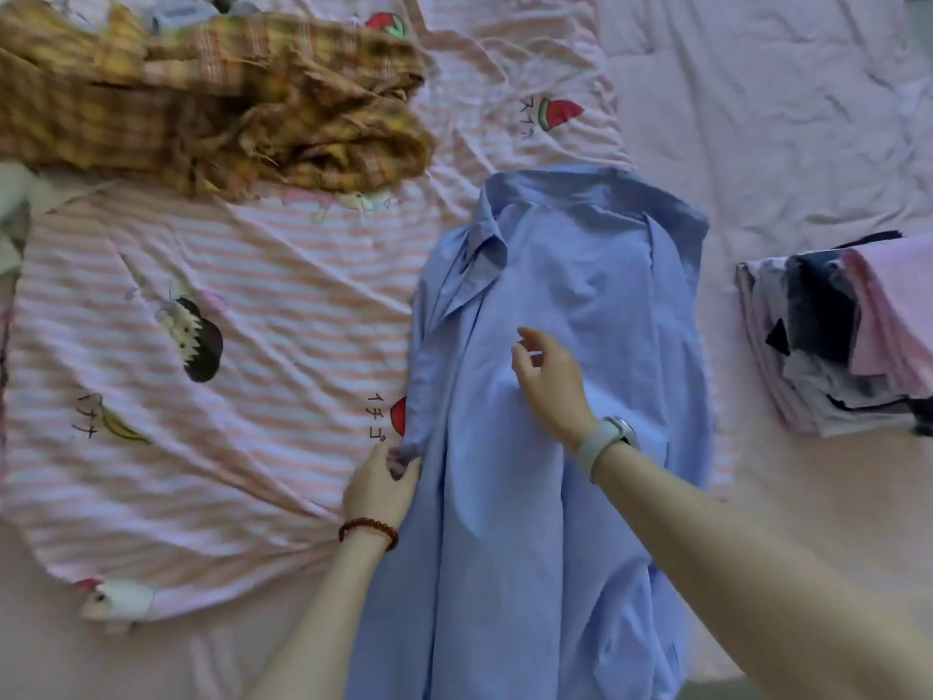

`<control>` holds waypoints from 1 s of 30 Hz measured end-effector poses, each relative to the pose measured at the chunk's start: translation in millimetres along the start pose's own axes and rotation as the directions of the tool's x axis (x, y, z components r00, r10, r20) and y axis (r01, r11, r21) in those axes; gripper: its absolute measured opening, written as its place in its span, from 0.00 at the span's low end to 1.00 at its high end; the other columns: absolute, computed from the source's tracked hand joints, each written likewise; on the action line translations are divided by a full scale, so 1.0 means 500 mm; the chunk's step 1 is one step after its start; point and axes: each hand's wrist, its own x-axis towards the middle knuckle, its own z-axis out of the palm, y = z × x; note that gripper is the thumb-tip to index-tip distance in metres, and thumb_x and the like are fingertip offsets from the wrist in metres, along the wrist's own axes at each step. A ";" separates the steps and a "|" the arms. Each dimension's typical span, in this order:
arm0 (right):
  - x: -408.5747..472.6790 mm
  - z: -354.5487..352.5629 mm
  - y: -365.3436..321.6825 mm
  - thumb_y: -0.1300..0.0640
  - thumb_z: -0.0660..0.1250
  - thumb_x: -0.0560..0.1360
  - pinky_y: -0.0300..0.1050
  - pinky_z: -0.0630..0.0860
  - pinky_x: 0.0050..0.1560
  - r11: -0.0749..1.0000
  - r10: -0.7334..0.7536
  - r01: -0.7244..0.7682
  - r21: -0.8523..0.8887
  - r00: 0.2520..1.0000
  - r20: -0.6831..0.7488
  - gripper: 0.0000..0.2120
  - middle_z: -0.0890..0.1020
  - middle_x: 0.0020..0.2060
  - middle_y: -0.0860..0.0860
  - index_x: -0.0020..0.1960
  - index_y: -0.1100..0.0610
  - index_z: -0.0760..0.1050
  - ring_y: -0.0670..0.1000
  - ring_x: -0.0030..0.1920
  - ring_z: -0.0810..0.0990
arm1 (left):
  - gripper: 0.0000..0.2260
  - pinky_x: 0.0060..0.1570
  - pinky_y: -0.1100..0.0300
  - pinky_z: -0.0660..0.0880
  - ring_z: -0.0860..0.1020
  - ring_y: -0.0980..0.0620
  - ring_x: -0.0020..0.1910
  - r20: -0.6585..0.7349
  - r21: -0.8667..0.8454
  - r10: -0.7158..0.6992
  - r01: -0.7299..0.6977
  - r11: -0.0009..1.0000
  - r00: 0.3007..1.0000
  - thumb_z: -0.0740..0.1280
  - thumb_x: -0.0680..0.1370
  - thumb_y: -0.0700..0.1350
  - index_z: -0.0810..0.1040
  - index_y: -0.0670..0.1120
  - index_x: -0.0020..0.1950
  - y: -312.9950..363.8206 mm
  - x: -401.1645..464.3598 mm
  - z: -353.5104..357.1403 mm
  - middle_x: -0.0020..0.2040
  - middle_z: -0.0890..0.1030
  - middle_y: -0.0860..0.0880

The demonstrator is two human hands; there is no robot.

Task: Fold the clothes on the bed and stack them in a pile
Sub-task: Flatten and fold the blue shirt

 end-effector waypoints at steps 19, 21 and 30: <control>0.267 -0.057 -0.094 0.67 0.53 0.73 0.41 0.58 0.30 0.993 0.011 -0.045 -0.110 0.958 -0.286 0.13 0.65 0.30 0.50 0.32 0.54 0.60 0.50 0.36 0.65 | 0.17 0.62 0.65 0.66 0.72 0.55 0.61 0.511 -0.263 0.652 -0.621 0.739 0.560 0.65 0.77 0.47 0.74 0.45 0.65 0.132 -0.157 0.023 0.62 0.77 0.46; 0.271 -0.121 -0.067 0.64 0.54 0.75 0.37 0.61 0.36 0.975 0.022 -0.087 -0.205 0.954 -0.298 0.07 0.71 0.37 0.54 0.43 0.58 0.70 0.49 0.40 0.69 | 0.11 0.61 0.63 0.67 0.74 0.52 0.59 0.374 -0.256 0.659 -0.610 0.750 0.653 0.66 0.77 0.43 0.80 0.41 0.57 0.145 -0.129 0.044 0.58 0.79 0.44; 0.030 -0.095 0.107 0.58 0.63 0.76 0.33 0.65 0.46 0.985 0.156 -0.170 -0.027 0.947 -0.281 0.20 0.73 0.53 0.54 0.66 0.60 0.66 0.49 0.47 0.73 | 0.17 0.52 0.52 0.74 0.77 0.46 0.48 0.039 -0.319 -0.090 0.098 0.943 0.995 0.70 0.73 0.51 0.74 0.41 0.54 0.071 0.147 -0.005 0.50 0.79 0.43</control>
